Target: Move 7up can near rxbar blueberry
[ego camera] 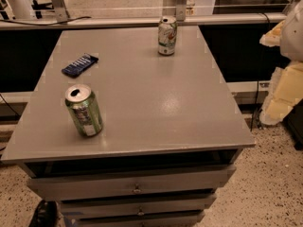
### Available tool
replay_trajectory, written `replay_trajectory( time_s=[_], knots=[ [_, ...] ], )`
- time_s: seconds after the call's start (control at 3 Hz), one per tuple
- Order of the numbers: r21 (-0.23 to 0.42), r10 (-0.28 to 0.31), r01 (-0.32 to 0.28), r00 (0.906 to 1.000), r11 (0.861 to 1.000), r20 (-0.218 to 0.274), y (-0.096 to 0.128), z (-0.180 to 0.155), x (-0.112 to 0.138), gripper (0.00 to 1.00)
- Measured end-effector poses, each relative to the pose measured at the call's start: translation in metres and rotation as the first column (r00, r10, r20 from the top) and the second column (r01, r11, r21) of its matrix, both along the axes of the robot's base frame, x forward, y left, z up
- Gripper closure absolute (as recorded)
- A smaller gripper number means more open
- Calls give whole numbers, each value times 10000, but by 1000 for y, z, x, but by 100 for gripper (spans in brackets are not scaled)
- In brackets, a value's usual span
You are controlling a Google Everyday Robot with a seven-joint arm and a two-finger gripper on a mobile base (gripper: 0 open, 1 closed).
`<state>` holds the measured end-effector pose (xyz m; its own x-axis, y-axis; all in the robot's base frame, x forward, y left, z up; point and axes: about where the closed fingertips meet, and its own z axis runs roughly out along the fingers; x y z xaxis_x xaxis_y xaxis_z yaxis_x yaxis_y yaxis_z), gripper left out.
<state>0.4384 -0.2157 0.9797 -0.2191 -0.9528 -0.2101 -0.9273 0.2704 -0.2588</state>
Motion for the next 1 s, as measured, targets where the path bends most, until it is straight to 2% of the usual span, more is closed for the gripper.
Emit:
replay_trajectory(
  time_s=[0.33, 0.67, 1.0],
  knots=[
    [0, 0, 0, 10000, 10000, 0, 0, 0, 0, 0],
    [297, 13, -25, 9992, 9996, 405, 6, -6, 9, 0],
    [1308, -381, 248, 9943, 9911, 997, 11, -35, 44, 0]
  ],
)
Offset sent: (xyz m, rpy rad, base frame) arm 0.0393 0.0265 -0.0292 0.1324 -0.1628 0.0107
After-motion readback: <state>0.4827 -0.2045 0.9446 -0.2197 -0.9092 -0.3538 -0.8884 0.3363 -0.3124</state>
